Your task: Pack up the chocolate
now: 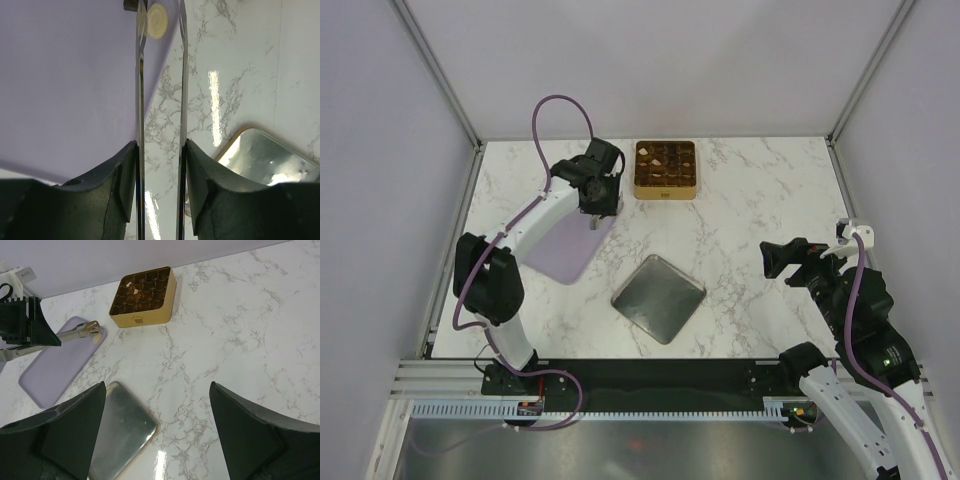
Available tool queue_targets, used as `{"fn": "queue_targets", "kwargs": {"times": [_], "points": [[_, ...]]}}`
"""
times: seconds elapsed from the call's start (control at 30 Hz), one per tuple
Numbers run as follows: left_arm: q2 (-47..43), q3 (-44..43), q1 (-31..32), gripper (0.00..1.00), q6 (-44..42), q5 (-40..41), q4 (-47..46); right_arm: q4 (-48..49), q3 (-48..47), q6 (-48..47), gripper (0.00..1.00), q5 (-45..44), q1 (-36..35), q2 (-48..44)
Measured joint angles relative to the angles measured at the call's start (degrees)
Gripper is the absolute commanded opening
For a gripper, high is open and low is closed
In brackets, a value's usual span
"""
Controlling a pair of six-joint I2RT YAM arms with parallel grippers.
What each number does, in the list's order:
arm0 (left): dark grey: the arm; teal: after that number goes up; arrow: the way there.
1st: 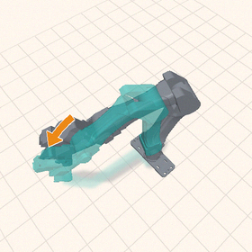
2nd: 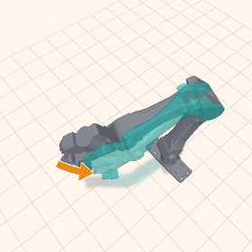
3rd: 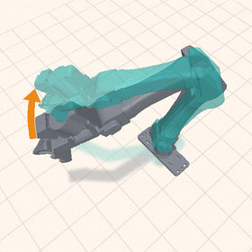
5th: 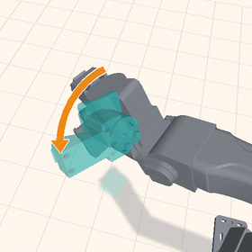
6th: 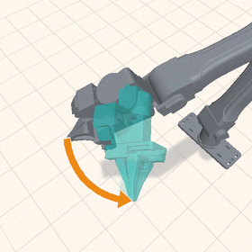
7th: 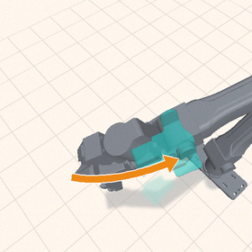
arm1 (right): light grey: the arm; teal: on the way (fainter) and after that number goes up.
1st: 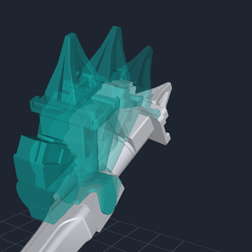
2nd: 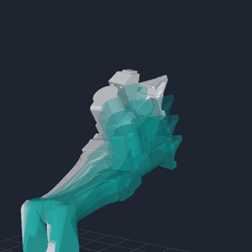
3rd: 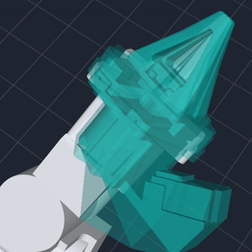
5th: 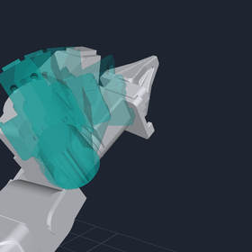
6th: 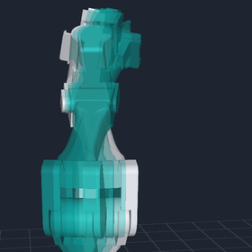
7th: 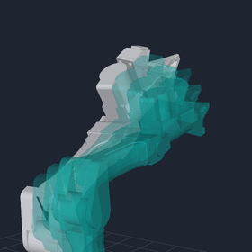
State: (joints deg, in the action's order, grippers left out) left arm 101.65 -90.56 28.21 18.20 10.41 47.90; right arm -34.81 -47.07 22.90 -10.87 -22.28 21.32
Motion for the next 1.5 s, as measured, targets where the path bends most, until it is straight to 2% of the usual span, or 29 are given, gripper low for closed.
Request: {"fn": "queue_targets", "kwargs": {"times": [0.5, 0.83, 1.5], "points": [[1.22, 2.86, -0.02, 0.47, 0.42, 0.04, -0.09, 0.00, 0.00, 0.00, 0.92, 0.00, 0.00, -0.59], [2.89, 3.65, -0.90, 0.42, 1.07, -0.04, -0.33, -0.44, 0.00, 0.02, 0.93, -0.04, 0.00, -1.20], [1.44, 3.76, -1.62, 0.41, 2.82, 0.26, 2.05, -0.46, 0.00, 0.02, 0.93, -0.07, 0.00, -1.40]]}}
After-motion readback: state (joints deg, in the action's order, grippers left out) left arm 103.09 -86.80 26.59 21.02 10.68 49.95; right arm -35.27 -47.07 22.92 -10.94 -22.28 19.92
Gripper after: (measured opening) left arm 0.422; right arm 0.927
